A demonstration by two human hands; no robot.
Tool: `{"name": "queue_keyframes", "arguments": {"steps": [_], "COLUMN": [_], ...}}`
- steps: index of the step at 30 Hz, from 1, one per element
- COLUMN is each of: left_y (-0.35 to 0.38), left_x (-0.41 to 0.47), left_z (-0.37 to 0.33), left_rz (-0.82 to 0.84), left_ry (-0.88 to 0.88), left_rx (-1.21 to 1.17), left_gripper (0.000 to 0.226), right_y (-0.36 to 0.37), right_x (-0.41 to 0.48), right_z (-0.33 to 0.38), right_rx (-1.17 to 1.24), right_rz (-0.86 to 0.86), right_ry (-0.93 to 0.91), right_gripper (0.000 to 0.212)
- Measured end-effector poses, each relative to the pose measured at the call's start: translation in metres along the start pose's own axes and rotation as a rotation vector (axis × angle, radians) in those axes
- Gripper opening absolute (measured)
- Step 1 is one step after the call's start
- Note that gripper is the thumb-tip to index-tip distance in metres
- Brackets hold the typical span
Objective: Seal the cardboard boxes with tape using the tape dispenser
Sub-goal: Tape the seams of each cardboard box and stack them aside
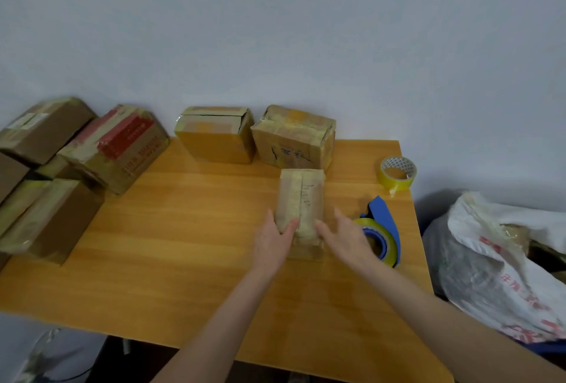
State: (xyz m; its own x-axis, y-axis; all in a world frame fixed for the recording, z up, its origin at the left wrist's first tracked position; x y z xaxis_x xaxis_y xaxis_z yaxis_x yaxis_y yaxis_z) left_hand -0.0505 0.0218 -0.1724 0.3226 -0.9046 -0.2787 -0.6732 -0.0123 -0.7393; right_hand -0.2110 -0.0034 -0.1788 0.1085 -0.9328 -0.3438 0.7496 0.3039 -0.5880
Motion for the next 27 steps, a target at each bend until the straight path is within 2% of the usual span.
{"name": "queue_keyframes", "arguments": {"steps": [3,5,9,12,16,18,20,23,27], "left_y": [0.002,0.001,-0.001,-0.005,-0.016,-0.012,-0.009,-0.009,-0.012], "left_x": [0.002,0.003,0.005,-0.002,-0.005,-0.006,-0.006,-0.005,-0.003], "left_z": [-0.010,-0.009,0.005,0.017,0.026,0.022,0.024,0.029,0.029], "left_rz": [-0.018,-0.024,0.008,0.041,-0.136,-0.089,-0.037,0.017,-0.013], "left_ry": [0.029,0.042,0.025,0.047,0.081,0.098,0.072,0.048,0.129], "left_rx": [0.031,0.007,-0.115,-0.181,-0.013,-0.074,-0.216,-0.381,-0.262], "left_gripper": [0.044,0.034,0.041,0.044,0.040,0.037,0.037,0.040,0.040], "right_y": [0.023,0.027,0.029,0.022,0.009,0.011,0.014,0.016,0.017], "right_x": [0.007,0.011,0.012,0.009,-0.002,-0.006,-0.009,-0.012,-0.008], "right_z": [0.006,0.002,0.001,-0.001,-0.003,-0.001,0.000,-0.002,-0.005], "right_rx": [0.091,0.105,0.171,0.167,0.031,0.073,0.214,0.336,0.226], "right_rz": [0.002,-0.008,-0.012,0.046,-0.040,-0.009,0.002,-0.008,-0.004], "right_ry": [0.038,0.063,0.044,0.015,-0.030,-0.038,-0.025,-0.039,-0.088], "right_gripper": [0.074,0.069,0.058,0.055,0.066,0.064,0.062,0.069,0.072]}}
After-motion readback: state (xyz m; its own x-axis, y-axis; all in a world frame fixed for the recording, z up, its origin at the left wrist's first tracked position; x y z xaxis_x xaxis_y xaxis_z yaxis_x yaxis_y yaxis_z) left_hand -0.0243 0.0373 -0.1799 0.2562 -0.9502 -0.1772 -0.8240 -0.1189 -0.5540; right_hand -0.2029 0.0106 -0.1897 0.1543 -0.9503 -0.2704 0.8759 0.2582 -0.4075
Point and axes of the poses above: each hand's wrist, its own x-axis towards the middle knuckle, its own y-axis out of the palm, z = x × y, the point moved 4 cm from there along x, towards the middle knuckle, and after that the axes turned 6 degrees about x, right-handed, at the moved point
